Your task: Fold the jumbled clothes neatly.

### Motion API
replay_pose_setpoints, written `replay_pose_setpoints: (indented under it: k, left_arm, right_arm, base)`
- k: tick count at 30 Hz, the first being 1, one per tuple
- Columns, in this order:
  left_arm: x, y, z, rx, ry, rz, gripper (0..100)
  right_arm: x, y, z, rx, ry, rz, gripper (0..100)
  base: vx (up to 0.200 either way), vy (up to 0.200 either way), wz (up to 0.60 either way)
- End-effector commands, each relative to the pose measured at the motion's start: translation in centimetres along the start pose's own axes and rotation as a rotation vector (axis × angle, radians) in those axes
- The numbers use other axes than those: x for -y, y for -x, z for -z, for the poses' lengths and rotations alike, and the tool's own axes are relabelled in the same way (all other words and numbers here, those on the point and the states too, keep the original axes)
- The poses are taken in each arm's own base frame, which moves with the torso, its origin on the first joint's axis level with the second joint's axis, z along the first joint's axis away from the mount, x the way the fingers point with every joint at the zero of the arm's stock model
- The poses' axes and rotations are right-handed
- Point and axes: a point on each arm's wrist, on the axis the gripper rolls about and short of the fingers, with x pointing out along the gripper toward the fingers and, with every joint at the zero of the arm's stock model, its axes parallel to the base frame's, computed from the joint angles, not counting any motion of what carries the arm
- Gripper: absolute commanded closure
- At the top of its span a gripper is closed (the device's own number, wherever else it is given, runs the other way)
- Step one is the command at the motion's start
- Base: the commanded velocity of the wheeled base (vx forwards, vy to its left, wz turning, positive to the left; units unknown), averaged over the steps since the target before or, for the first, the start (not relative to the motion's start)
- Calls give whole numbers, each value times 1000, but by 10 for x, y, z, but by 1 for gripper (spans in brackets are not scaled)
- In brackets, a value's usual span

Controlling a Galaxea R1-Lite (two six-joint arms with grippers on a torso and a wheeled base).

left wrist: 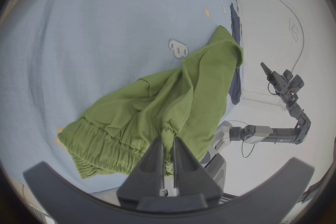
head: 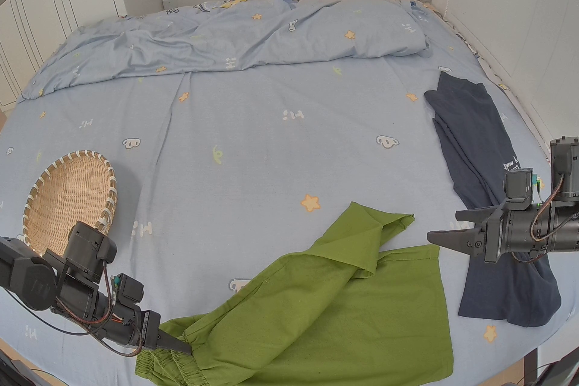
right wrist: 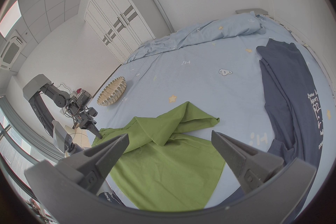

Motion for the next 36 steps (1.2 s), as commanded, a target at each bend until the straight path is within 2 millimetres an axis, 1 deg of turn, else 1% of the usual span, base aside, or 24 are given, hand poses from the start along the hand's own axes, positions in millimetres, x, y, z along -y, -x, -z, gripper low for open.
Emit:
replay_pose_setpoints:
  k: [1,5,8,10,11,12,14,17,19,20,23,25,28,29,31,34,36]
  left_arm:
    - [0,0,-1,2,-2,1,100]
    - [4,4,-4,32,-22,8,100]
    - [15,17,-20,119,-65,25,100]
    - [28,31,-32,197,-97,38,100]
    - [28,31,-32,197,-97,38,100]
    - [40,44,-42,267,-106,60,100]
    - [48,61,-53,347,-118,75,100]
    - [56,79,-69,433,-145,82,100]
    - [58,83,-72,451,-155,84,100]
    - [60,92,-80,493,-168,81,100]
    - [55,100,-92,534,-162,68,100]
    - [47,103,-106,568,-173,47,100]
    - [35,100,-123,594,-196,21,100]
    - [34,100,-125,598,-198,20,100]
    - [24,97,-140,626,-200,14,100]
    - [17,93,-157,660,-212,13,100]
    - [13,94,-164,684,-216,11,100]
  right_arm:
    - [0,0,0,-1,0,-2,0]
    - [0,0,0,-1,0,-2,0]
    - [0,0,0,0,1,-2,0]
    - [0,0,0,1,0,0,0]
    - [0,0,0,1,0,0,0]
    - [1,0,-1,3,-1,2,0]
    - [1,0,-1,5,-1,5,0]
    - [2,0,-2,7,-2,7,0]
    - [2,0,-2,6,-4,9,0]
    - [3,0,-2,8,-4,11,0]
    - [4,1,-3,12,-5,15,0]
    - [4,0,-3,11,-6,18,0]
    - [3,0,-2,7,-5,19,0]
    - [3,-1,-2,7,-4,21,0]
    - [3,-4,0,-7,-3,44,0]
    - [2,-9,2,-25,0,55,0]
    - [0,-12,4,-38,5,51,0]
  base:
    - [0,0,0]
    - [0,0,0]
    - [0,0,0]
    - [0,0,0]
    - [0,0,0]
    - [0,0,0]
    - [0,0,0]
    - [0,0,0]
    - [0,0,0]
    - [0,0,0]
    - [0,0,0]
    - [0,0,0]
    - [0,0,0]
    - [0,0,0]
    - [0,0,0]
    - [0,0,0]
    - [0,0,0]
